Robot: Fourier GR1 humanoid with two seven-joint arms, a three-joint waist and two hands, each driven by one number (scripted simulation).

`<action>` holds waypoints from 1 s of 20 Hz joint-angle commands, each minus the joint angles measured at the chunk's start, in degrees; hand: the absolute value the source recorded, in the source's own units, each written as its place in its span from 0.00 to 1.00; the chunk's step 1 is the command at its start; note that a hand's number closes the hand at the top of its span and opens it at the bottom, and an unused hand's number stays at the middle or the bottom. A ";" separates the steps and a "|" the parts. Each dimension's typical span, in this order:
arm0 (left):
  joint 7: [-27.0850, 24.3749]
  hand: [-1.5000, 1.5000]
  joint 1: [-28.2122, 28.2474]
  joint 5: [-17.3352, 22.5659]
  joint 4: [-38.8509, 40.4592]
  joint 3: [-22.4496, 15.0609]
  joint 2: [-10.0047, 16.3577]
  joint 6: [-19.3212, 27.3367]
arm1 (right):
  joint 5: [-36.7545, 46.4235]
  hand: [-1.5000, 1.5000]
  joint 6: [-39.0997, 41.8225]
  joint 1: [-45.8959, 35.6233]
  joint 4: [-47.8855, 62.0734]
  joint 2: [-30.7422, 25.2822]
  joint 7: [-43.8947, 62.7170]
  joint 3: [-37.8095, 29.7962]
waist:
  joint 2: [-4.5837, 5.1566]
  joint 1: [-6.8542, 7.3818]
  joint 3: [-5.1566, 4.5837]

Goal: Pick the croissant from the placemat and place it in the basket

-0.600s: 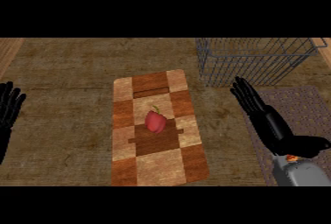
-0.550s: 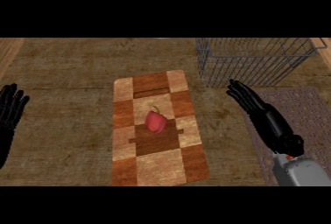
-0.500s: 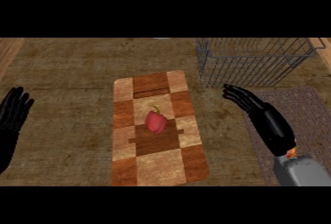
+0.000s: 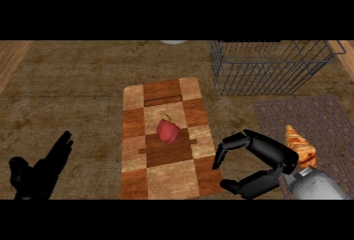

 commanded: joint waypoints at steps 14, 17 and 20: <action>6.22 0.50 1.55 -1.60 2.16 -2.62 -2.34 2.21 | 33.79 0.00 4.43 -18.11 -21.31 -18.97 25.26 0.96 | -0.72 -1.39 -1.09; 7.61 0.50 1.25 -1.75 0.45 -2.57 -2.31 2.85 | 28.75 0.00 15.33 -23.79 -23.51 -21.82 29.88 -0.98 | -0.65 -0.73 -1.05; 7.38 0.50 -0.22 -2.61 2.34 -2.68 -2.62 2.66 | 22.80 0.00 25.02 -25.78 -25.04 -24.67 33.08 -2.06 | -0.52 -1.26 -1.08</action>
